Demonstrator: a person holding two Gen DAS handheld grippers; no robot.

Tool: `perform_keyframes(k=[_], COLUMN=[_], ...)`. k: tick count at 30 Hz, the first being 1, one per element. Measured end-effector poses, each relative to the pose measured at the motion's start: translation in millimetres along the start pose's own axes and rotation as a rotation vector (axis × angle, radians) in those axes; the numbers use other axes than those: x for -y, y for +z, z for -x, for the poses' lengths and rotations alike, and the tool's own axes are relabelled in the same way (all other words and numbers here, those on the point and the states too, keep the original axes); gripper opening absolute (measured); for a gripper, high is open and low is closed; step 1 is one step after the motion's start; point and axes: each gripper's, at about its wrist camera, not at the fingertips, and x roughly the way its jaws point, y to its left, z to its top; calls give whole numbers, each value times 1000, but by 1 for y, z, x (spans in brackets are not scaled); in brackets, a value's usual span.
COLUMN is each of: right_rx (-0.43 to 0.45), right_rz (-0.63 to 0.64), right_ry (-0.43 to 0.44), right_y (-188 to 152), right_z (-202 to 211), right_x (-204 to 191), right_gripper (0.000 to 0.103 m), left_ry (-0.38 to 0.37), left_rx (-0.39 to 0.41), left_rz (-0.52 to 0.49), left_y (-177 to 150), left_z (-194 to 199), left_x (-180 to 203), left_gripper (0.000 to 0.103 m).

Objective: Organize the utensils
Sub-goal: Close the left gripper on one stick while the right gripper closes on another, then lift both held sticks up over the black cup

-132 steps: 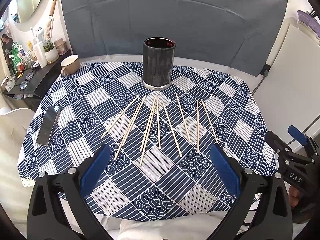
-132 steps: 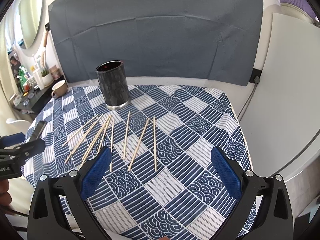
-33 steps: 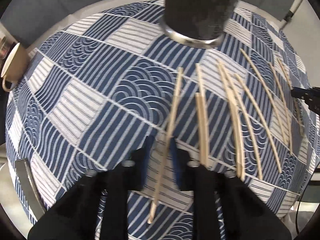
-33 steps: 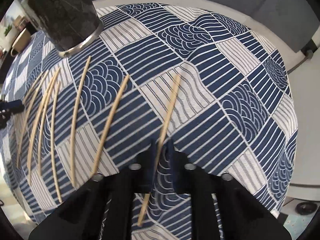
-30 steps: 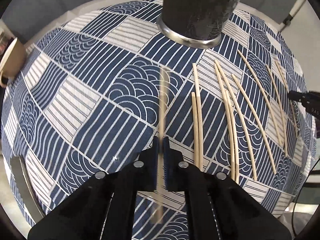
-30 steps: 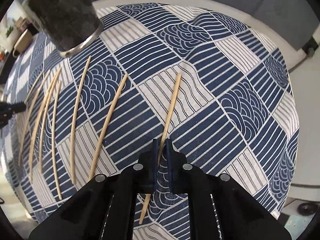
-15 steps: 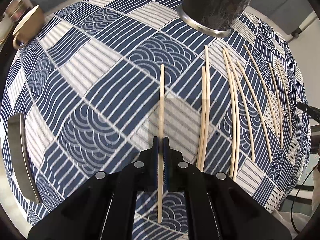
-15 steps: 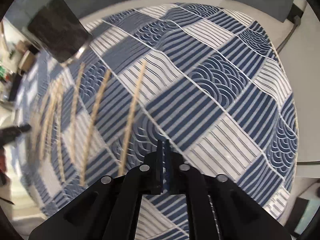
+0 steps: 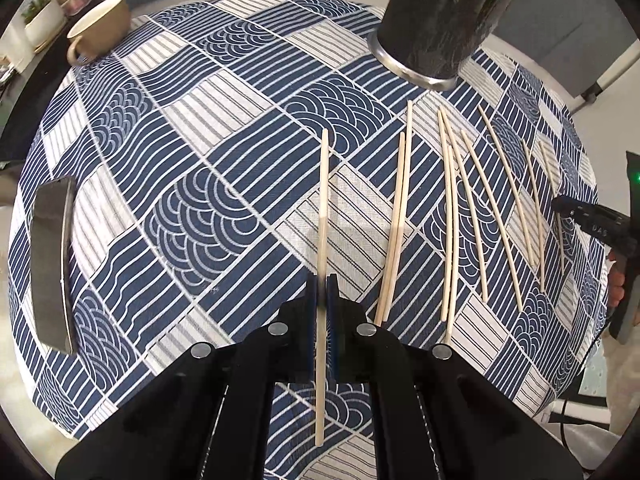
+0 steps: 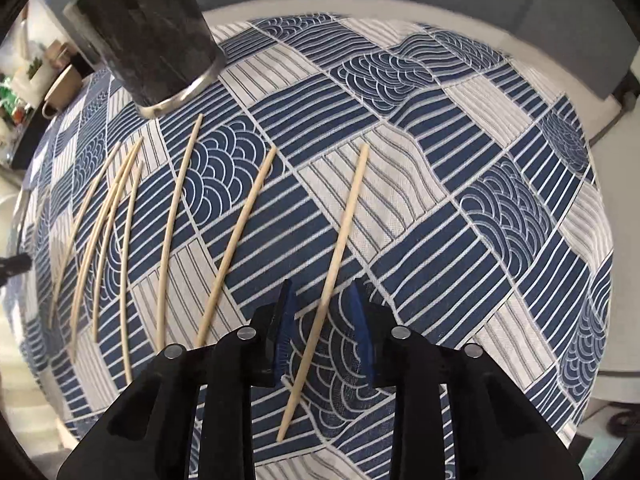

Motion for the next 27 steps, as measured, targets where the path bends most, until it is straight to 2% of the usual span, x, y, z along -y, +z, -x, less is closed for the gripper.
perform_keyframes(k=[4, 6, 12, 17, 27], right_rx=[13, 24, 26, 78, 199], right_rz=[44, 37, -42, -80, -84], right_ry=[-50, -55, 12, 31, 104], right_y=[-3, -5, -11, -19, -31], right_z=[1, 2, 10, 34, 87], right_x=[-5, 0, 27, 47, 74], right_gripper=[6, 6, 5, 4, 5], left_ry=[-7, -7, -9, -10, -4], left_rx=[15, 25, 52, 87, 185], left_rz=[34, 45, 51, 57, 40], left_y=[-7, -6, -9, -8, -10], left_z=[8, 7, 18, 31, 65], left_x=[-3, 3, 13, 21, 65], left_gripper=[5, 5, 5, 5, 5])
